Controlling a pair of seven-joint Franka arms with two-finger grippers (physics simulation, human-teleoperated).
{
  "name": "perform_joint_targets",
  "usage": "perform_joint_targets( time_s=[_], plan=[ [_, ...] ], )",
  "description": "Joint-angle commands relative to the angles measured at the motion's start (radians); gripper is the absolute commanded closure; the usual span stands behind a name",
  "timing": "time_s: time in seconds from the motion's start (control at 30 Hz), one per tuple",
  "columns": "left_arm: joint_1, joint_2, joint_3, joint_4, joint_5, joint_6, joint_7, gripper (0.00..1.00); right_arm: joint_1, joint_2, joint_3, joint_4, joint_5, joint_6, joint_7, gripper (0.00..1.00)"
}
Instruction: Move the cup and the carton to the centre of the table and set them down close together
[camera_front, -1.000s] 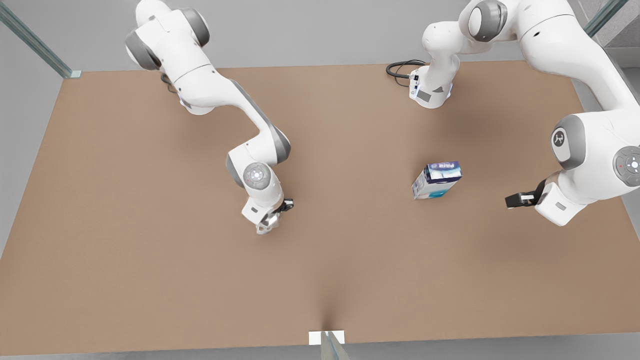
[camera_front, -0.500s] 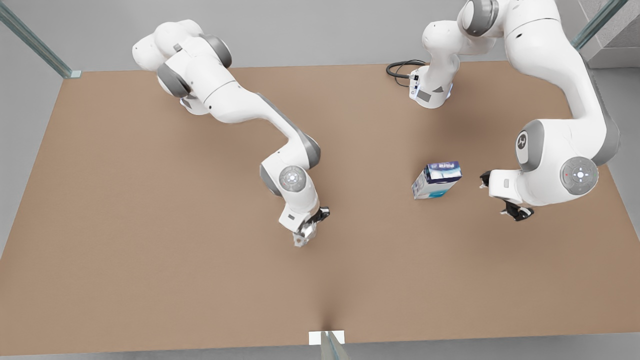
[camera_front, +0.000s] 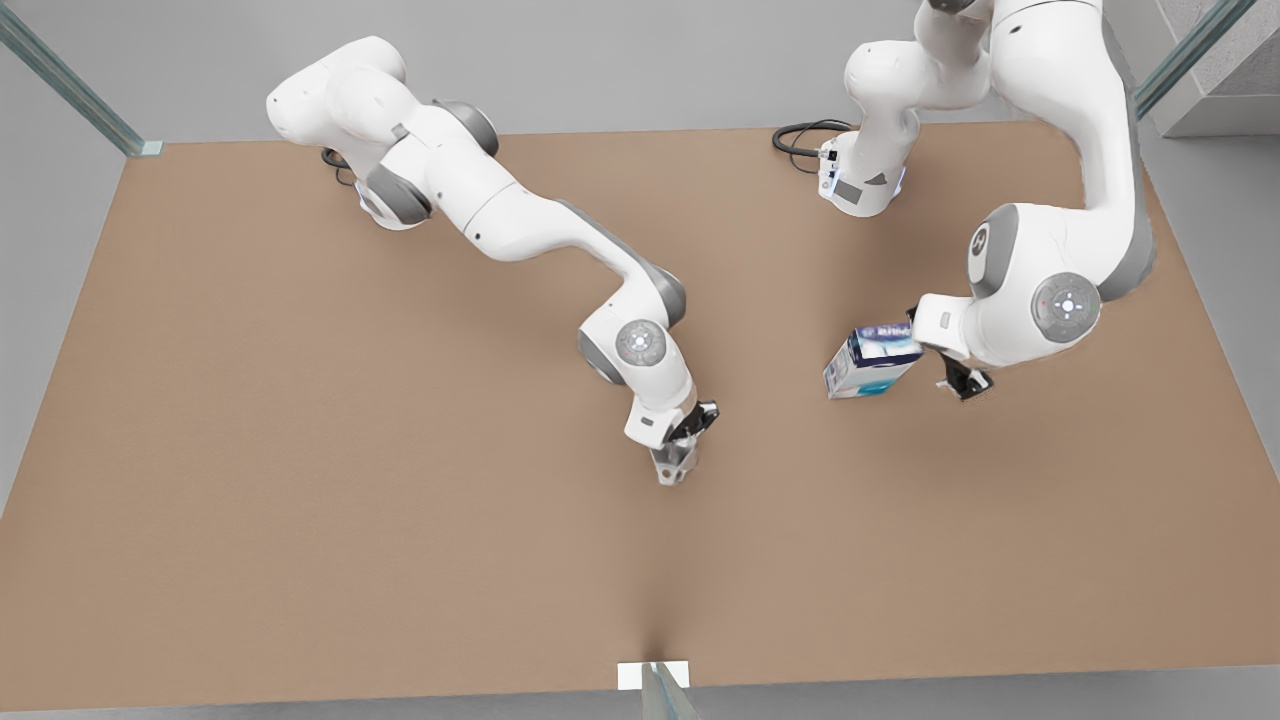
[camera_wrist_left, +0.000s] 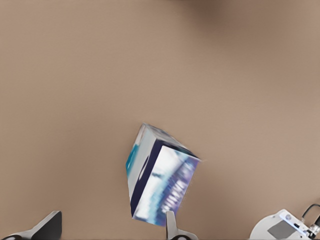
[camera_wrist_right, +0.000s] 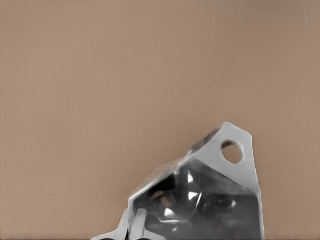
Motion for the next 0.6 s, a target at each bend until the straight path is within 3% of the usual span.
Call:
perform_joint_targets(
  time_s=[0.0, 0.07, 0.13, 0.2, 0.23, 0.27, 0.4, 0.57],
  plan=[
    [-0.01, -0.008, -0.002, -0.015, -0.005, 0.003, 0.0, 0.0, 0.001, 0.0, 0.0, 0.0, -0.003, -0.001, 0.003, 0.79],
    [-0.016, -0.03, -0.028, -0.07, -0.037, 0.001, 0.0, 0.0, 0.005, -0.003, -0.005, 0.0, -0.004, -0.002, 0.001, 0.75],
    [-0.016, -0.031, -0.075, -0.092, -0.035, -0.008, 0.02, 0.0, 0.005, -0.006, 0.0, 0.001, -0.003, -0.001, 0.009, 0.61],
    [-0.016, -0.022, -0.078, -0.099, -0.035, -0.016, 0.035, 0.0, 0.005, -0.006, -0.002, 0.0, -0.003, 0.001, 0.033, 0.26],
    [-0.016, -0.017, -0.078, -0.099, -0.035, -0.012, 0.035, 0.0, 0.005, -0.008, -0.002, 0.001, -0.003, 0.002, 0.035, 0.19],
    [-0.016, -0.016, -0.077, -0.098, -0.032, -0.006, 0.034, 0.0, 0.007, -0.008, -0.002, -0.003, -0.003, 0.042, 0.037, 0.0],
    [-0.016, -0.008, -0.077, -0.102, -0.026, -0.009, 0.031, 0.0, 0.013, -0.009, -0.002, -0.005, -0.004, 0.047, 0.043, 0.0],
    [-0.016, -0.063, -0.077, -0.204, -0.031, 0.149, 0.034, 0.0, -0.002, -0.107, -0.002, -0.023, 0.025, -0.021, 0.046, 0.0]
  ],
)
